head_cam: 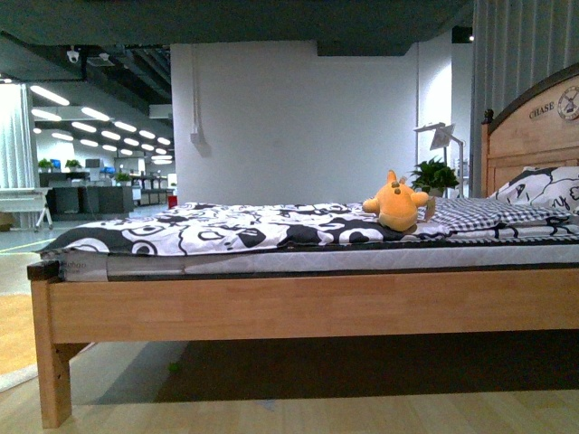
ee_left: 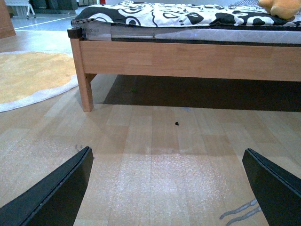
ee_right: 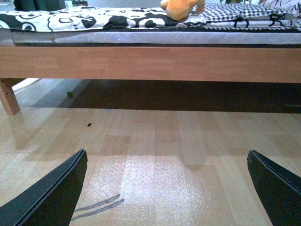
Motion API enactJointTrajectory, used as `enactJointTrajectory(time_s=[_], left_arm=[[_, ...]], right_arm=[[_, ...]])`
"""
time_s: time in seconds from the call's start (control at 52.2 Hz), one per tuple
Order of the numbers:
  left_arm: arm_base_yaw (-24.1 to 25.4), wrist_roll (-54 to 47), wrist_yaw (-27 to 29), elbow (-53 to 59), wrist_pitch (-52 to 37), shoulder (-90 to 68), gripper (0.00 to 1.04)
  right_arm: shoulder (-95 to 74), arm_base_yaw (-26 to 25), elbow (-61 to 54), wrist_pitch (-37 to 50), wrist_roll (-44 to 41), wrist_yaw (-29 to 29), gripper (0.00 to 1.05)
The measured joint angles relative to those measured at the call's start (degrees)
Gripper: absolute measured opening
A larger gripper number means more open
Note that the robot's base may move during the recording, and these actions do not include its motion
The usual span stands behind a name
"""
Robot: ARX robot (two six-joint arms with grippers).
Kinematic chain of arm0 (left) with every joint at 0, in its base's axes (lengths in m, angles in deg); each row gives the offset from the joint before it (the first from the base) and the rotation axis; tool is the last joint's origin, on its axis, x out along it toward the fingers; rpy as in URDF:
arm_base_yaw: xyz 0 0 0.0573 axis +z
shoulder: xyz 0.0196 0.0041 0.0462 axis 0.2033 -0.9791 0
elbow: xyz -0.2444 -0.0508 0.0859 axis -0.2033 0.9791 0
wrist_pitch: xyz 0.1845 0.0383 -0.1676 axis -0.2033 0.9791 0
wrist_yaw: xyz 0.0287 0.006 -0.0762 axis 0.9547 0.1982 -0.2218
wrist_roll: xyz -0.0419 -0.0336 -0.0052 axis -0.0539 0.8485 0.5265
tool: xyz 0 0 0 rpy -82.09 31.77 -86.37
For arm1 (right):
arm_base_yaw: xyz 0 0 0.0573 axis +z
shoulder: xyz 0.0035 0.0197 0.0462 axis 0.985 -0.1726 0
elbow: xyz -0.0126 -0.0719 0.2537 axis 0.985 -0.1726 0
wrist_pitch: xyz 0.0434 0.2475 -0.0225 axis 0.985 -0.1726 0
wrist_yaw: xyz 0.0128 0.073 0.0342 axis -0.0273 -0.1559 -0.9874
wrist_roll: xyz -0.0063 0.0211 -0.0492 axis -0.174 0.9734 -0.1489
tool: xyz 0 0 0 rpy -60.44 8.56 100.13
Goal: Put away toys
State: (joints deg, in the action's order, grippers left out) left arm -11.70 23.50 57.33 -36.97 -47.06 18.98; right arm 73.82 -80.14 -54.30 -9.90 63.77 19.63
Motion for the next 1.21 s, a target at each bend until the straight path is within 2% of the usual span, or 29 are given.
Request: enactJointTrajectory(time_s=[1.206], left_arm=[[0.0,0.0,0.0,0.0,0.0,0.0,0.99]], right_arm=[[0.0,0.0,0.0,0.0,0.0,0.0,1.04]])
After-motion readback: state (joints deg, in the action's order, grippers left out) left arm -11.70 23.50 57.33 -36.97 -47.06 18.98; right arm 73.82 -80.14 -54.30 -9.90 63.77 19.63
